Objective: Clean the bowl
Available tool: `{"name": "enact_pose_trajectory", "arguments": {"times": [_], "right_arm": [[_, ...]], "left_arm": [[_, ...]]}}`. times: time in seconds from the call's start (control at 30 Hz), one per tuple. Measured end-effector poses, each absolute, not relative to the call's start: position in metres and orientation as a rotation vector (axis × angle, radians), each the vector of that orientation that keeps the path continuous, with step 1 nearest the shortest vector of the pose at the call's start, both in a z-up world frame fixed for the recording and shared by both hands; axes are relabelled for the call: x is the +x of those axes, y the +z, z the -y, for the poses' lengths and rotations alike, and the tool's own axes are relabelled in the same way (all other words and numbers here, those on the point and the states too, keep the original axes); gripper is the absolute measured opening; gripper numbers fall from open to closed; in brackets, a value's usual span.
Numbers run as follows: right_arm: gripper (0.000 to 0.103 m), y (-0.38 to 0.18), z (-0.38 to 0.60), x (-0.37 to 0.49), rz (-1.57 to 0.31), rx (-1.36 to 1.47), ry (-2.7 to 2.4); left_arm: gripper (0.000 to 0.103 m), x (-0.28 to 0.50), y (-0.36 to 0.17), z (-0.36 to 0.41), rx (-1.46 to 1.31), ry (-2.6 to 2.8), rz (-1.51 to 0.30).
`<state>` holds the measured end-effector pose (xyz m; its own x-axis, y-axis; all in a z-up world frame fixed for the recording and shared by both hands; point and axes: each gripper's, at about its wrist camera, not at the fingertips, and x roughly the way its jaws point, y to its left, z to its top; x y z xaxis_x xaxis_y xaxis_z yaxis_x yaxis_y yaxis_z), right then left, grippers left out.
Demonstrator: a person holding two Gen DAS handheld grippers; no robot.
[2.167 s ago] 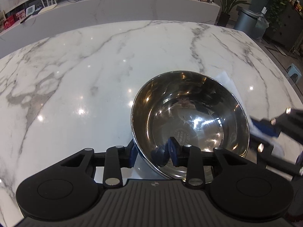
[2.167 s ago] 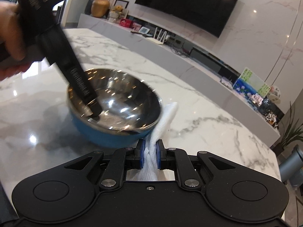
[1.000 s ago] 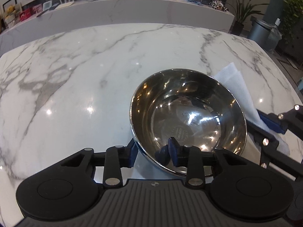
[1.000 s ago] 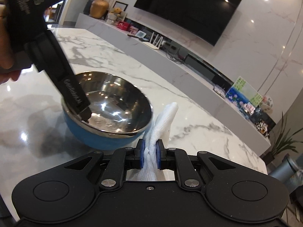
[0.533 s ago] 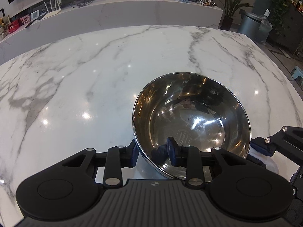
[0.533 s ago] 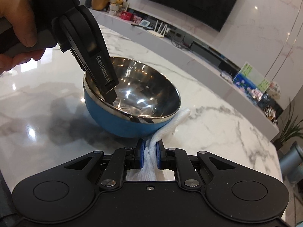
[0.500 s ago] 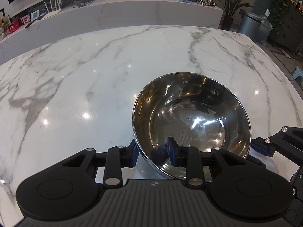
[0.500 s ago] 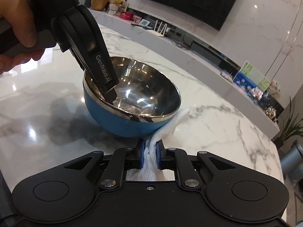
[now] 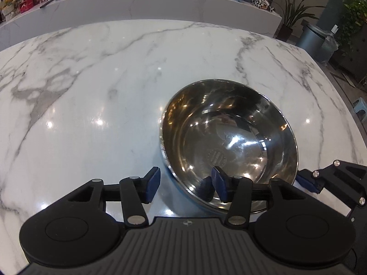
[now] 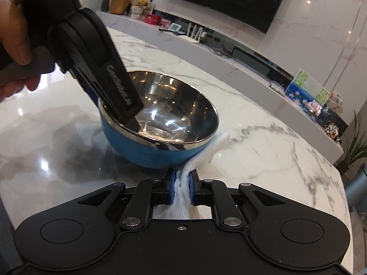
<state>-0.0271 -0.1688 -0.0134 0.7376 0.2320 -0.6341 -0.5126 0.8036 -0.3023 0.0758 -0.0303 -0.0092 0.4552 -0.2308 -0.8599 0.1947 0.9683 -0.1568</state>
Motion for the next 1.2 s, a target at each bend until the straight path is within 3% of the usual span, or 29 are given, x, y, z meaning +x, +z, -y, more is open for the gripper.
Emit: {"name": "enact_pose_trajectory", "arguments": {"times": [0.1,0.43,0.87,0.97,1.03,1.2], "right_arm": [[0.011,-0.014,0.164,-0.029,-0.608,-0.509,0.454],[0.011,0.005,0.180,-0.015,-0.524,-0.495,0.400],[0.010,-0.008,0.174,-0.018,-0.577,-0.495,0.414],[0.010,-0.012,0.176,-0.016,-0.589,-0.488,0.381],[0.010,-0.012,0.180,-0.010,-0.599,-0.475,0.349],[0.010,-0.012,0.195,0.011,-0.644,-0.437,0.254]], "left_arm": [[0.047,0.076,-0.009,0.030,-0.025,-0.252,-1.068],[0.032,0.084,-0.006,0.026,0.021,-0.262,-1.050],[0.030,0.089,-0.006,0.026,0.038,-0.271,-1.026],[0.035,0.089,-0.003,0.021,0.013,-0.263,-1.002],[0.047,0.089,0.001,0.018,0.001,-0.256,-0.984],[0.063,0.088,0.010,0.015,-0.015,-0.248,-0.939]]}}
